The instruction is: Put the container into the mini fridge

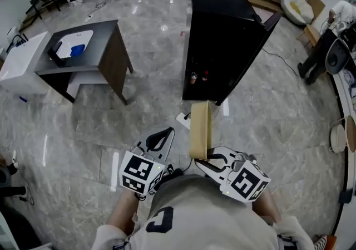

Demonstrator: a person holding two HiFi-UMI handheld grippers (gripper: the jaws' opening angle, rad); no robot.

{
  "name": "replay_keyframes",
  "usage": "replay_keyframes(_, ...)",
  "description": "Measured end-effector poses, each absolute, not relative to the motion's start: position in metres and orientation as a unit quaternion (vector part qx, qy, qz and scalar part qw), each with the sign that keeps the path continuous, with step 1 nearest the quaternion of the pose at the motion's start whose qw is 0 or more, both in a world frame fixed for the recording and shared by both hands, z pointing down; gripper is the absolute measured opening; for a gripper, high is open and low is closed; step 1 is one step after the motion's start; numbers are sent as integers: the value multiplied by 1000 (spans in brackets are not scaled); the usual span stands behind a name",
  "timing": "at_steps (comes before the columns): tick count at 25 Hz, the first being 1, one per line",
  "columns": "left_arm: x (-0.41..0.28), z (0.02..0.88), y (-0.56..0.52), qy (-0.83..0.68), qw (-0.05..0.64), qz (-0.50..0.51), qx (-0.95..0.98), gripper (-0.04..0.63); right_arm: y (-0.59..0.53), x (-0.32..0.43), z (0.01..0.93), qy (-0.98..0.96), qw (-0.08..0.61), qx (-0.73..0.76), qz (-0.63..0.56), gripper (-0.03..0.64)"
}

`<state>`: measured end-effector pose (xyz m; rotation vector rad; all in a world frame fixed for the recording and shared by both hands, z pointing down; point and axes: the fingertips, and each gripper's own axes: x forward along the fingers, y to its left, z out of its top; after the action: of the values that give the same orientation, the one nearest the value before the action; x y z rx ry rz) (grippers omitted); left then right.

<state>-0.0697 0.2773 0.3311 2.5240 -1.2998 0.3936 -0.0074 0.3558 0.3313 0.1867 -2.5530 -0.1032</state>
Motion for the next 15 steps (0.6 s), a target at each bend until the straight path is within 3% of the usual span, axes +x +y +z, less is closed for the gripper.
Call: replay_keyframes(15, -65, 350, 256, -431, 151, 150, 877, 57, 332, -4, 354, -940, 331, 67, -44, 32)
